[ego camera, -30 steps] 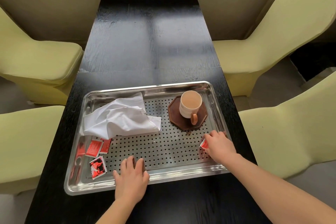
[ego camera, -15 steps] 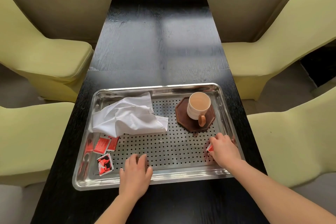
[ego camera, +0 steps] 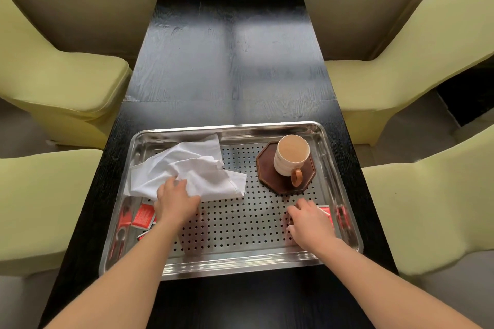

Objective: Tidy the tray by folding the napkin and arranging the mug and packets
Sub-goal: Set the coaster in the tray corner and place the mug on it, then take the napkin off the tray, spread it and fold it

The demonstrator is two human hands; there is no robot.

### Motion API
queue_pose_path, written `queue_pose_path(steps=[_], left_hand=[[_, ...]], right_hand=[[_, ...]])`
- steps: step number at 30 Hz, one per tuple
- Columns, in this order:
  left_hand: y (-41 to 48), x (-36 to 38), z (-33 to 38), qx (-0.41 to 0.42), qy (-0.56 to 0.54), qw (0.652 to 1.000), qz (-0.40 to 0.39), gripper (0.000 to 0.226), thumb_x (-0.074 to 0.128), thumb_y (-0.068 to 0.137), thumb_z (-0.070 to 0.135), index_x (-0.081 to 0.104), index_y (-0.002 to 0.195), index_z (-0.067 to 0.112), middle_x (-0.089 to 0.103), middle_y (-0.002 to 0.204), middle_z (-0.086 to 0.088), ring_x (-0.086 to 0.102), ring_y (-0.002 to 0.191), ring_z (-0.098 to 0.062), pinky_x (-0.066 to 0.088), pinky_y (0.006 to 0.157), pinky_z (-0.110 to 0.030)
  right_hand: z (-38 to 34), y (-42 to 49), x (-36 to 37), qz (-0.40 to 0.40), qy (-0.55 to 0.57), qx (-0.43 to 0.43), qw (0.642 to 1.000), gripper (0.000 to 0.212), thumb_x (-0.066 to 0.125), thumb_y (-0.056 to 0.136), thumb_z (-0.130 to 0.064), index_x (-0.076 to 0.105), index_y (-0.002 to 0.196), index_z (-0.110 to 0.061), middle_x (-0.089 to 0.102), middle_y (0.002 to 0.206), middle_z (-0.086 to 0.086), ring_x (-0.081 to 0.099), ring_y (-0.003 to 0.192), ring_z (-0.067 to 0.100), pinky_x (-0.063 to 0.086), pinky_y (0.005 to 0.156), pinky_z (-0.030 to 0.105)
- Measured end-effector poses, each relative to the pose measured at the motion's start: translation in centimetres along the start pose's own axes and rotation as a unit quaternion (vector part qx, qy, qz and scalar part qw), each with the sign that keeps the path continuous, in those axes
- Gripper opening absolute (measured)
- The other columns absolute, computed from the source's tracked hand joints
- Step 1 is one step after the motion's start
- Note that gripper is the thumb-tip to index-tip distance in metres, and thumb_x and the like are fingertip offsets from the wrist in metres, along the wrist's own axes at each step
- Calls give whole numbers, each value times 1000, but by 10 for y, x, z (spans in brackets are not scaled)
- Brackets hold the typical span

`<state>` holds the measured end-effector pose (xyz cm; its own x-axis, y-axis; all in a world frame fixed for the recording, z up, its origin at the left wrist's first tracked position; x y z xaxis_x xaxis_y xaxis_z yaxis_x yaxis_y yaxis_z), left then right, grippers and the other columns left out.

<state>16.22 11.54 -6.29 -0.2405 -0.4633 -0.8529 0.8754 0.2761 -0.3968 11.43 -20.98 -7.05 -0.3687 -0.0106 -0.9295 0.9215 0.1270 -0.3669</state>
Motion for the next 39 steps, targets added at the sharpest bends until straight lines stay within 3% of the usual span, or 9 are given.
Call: queue_pose_path(steps=[6, 13, 18, 23, 29, 33, 36, 38, 39], left_hand=[[-13, -28, 17, 76, -66, 988, 114, 52, 63, 87, 20, 54, 137, 7, 52, 140, -10, 51, 122, -31, 46, 97, -50], [-31, -85, 42, 179, -169, 939, 240, 55, 71, 82, 2, 58, 135, 5, 59, 130, -10, 58, 111, -26, 49, 93, -35], [-44, -136, 54, 209, -269, 891, 300, 49, 63, 83, -8, 63, 130, 5, 62, 125, -6, 61, 109, -22, 54, 96, -43], [-64, -185, 75, 225, -422, 833, 276, 50, 64, 86, -4, 63, 127, 25, 61, 121, 18, 68, 107, -16, 54, 88, -18], [-90, -199, 83, 181, -611, 745, 196, 48, 66, 83, -10, 71, 117, 23, 71, 120, 5, 69, 106, -16, 54, 95, -37], [-109, -169, 77, 131, -690, 703, 110, 44, 61, 84, -15, 71, 114, 16, 77, 96, 8, 69, 84, -9, 58, 78, -23], [-123, -140, 70, 85, -719, 688, 60, 45, 57, 85, -17, 70, 115, 13, 74, 113, -1, 69, 90, -15, 59, 77, -26], [-132, -124, 69, 51, -729, 682, 23, 46, 56, 85, -17, 68, 120, 10, 70, 122, -9, 69, 91, -19, 59, 77, -29], [-135, -114, 68, 41, -737, 675, 1, 47, 55, 85, -18, 67, 122, 8, 69, 120, -11, 70, 88, -20, 60, 74, -29]], right_hand=[[-2, 1, 6, -1, -3, -4, 1000, 35, 64, 89, -37, 61, 120, -20, 53, 127, 6, 49, 115, 25, 47, 96, 38], [-3, 2, 4, -1, -25, -16, 1000, 38, 66, 88, -43, 62, 119, -20, 52, 129, 7, 50, 117, 26, 47, 98, 38], [-6, 0, 0, 6, -37, -17, 999, 37, 66, 88, -43, 64, 118, -21, 54, 127, 6, 51, 115, 24, 47, 97, 37], [-8, -2, -6, 1, -19, -8, 1000, 30, 66, 88, -41, 67, 113, -24, 55, 124, 4, 52, 114, 23, 47, 95, 36], [-8, -5, -6, -36, -7, 14, 999, 31, 65, 85, -41, 65, 112, -25, 53, 124, 3, 50, 114, 23, 45, 94, 35], [-16, -7, -19, -44, 78, 21, 996, 55, 64, 86, -31, 50, 139, -24, 47, 141, 6, 48, 126, 25, 44, 102, 37], [-47, -23, -45, -48, 404, -51, 912, 92, 77, 79, -18, 26, 153, -37, 28, 155, -15, 38, 137, 0, 40, 101, 14], [-70, -35, -59, -89, 574, -65, 811, 83, 76, 85, -18, 29, 149, -42, 35, 150, -22, 42, 128, -11, 39, 94, 3], [-76, -39, -52, -115, 658, -4, 744, 63, 69, 91, -19, 42, 146, -33, 55, 138, -14, 57, 115, -5, 47, 86, 8]])
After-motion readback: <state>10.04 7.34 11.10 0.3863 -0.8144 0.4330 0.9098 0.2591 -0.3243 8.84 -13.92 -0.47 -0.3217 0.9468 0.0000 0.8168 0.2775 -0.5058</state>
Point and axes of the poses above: each hand's wrist, its own y-axis towards the middle knuckle, its own x-axis out of the palm, z = x × y, the point moved 6 cm from there along y, towards the middle knuckle
